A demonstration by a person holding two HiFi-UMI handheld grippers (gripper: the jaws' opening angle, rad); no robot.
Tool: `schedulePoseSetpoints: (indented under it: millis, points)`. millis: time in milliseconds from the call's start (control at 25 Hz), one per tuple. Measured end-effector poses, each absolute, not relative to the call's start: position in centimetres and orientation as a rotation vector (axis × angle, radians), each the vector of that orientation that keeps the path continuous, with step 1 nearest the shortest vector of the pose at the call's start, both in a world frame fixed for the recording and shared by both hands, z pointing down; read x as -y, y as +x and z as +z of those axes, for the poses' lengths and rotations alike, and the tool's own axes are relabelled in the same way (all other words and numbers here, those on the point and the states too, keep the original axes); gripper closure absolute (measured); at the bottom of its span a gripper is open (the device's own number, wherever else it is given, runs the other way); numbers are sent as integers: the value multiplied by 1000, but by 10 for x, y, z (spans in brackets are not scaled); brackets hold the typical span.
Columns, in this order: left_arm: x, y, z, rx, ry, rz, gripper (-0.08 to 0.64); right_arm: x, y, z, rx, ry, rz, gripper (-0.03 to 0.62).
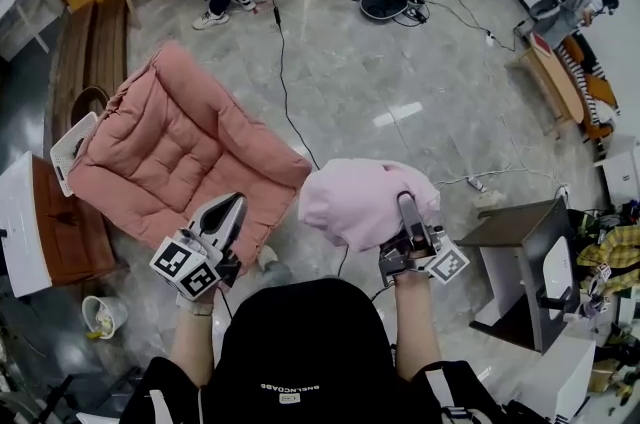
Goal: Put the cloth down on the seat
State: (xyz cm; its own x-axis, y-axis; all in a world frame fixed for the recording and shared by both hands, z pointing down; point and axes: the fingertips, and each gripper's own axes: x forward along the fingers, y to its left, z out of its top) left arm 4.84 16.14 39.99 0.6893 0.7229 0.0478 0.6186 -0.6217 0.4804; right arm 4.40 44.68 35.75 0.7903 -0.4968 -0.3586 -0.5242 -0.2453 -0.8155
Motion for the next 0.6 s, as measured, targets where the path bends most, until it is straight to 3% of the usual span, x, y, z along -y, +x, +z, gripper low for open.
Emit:
schedulePoseSetpoints:
  millis: [600]
  points:
    - [-41, 83, 416, -925, 2460, 294, 541, -323, 115, 350, -865, -1898, -73, 472]
